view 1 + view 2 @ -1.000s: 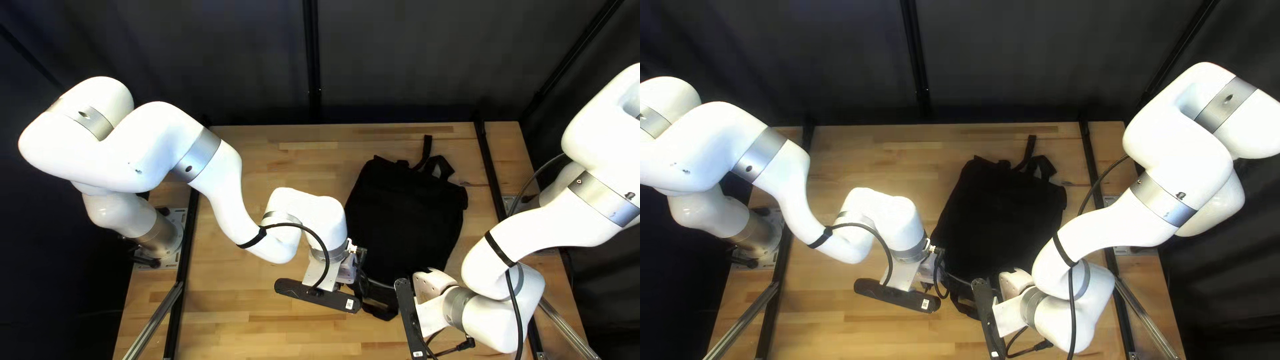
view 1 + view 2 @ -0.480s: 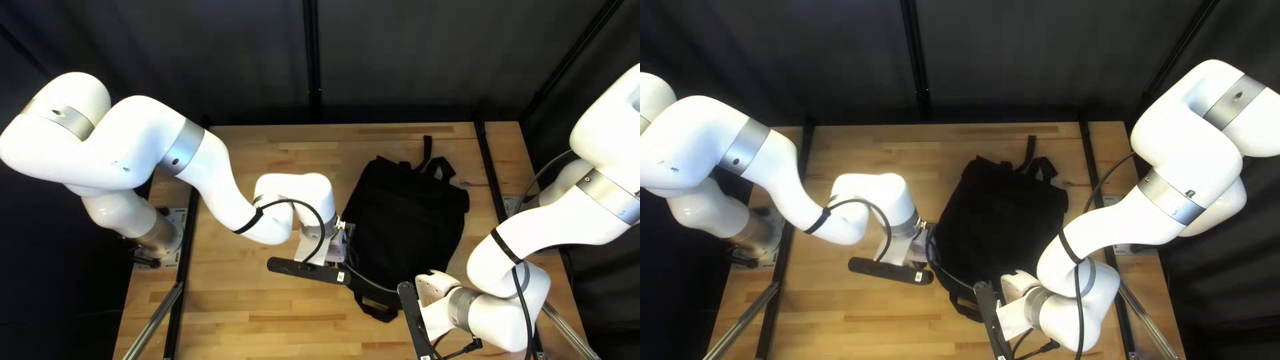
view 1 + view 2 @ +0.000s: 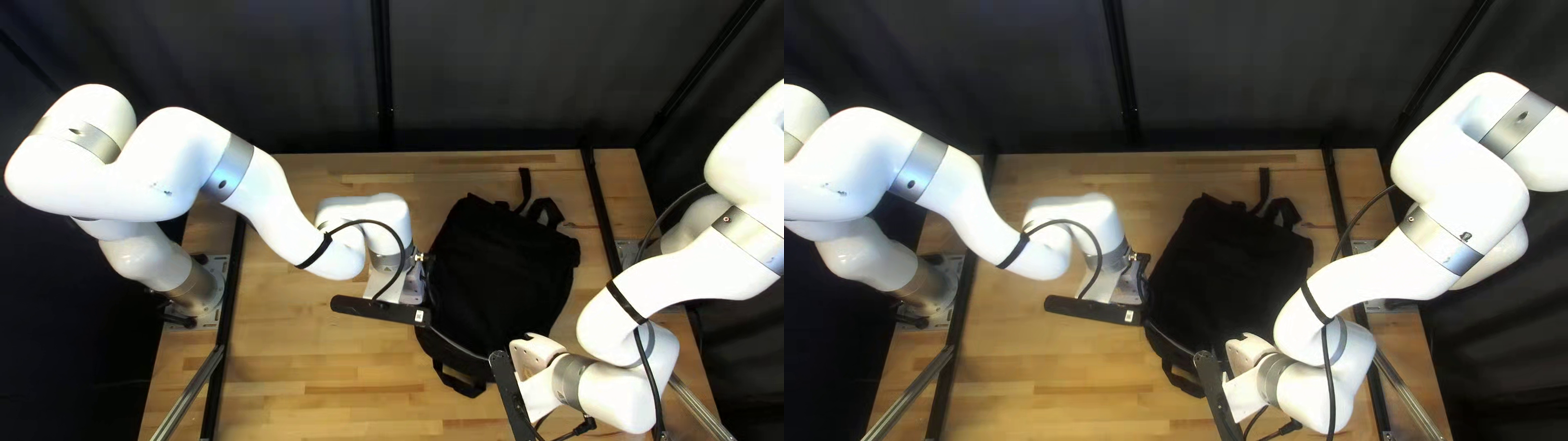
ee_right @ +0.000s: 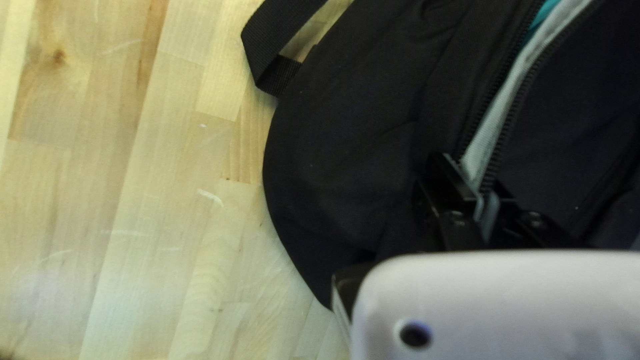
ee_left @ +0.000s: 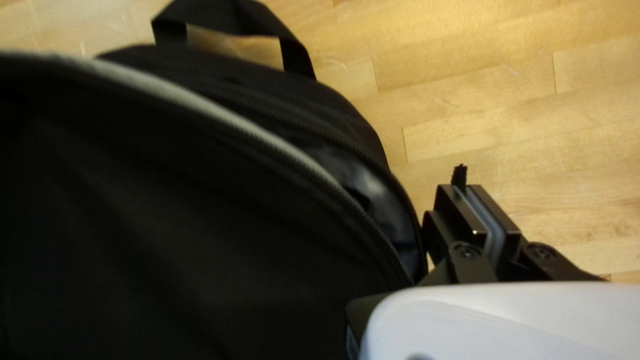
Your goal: Remove a lunch box from a kids backpack
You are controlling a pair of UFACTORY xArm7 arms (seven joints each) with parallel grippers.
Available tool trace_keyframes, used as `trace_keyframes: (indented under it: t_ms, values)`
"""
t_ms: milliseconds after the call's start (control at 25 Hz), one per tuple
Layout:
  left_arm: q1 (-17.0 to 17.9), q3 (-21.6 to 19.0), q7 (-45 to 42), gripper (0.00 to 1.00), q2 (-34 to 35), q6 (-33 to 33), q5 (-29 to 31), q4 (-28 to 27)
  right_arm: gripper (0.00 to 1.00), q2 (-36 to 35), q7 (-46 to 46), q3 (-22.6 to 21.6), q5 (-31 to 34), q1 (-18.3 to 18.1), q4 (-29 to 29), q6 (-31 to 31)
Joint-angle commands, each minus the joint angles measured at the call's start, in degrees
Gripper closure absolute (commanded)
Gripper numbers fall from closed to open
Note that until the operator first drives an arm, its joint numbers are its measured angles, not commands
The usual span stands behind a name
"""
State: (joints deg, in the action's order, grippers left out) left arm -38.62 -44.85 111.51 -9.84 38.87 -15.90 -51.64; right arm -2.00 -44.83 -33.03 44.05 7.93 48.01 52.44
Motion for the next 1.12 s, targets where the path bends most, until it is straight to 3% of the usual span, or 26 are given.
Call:
trace_keyframes:
  t_ms: [40,360,840,1120]
  values:
    - [-0.9,0.0,1.8,1.00,-0.1,-0.5,-1.3,0.6,1.00,0.0,0.8,0.0,0.1,0.0,0.1,-0.3]
    - [-3.2,1.3,5.0,1.00,-1.9,2.0,-1.7,-1.5,1.00,-0.3,1.4,-0.3,0.3,0.3,0.8,0.2]
    - [-4.6,3.0,6.9,1.00,-5.6,2.9,-0.8,-3.9,1.00,0.0,2.9,-0.9,-0.4,0.8,2.3,2.2]
    - [-4.6,4.4,6.5,1.00,-8.1,5.5,1.1,-7.9,1.00,0.0,3.6,-0.7,-0.2,0.7,2.6,2.2]
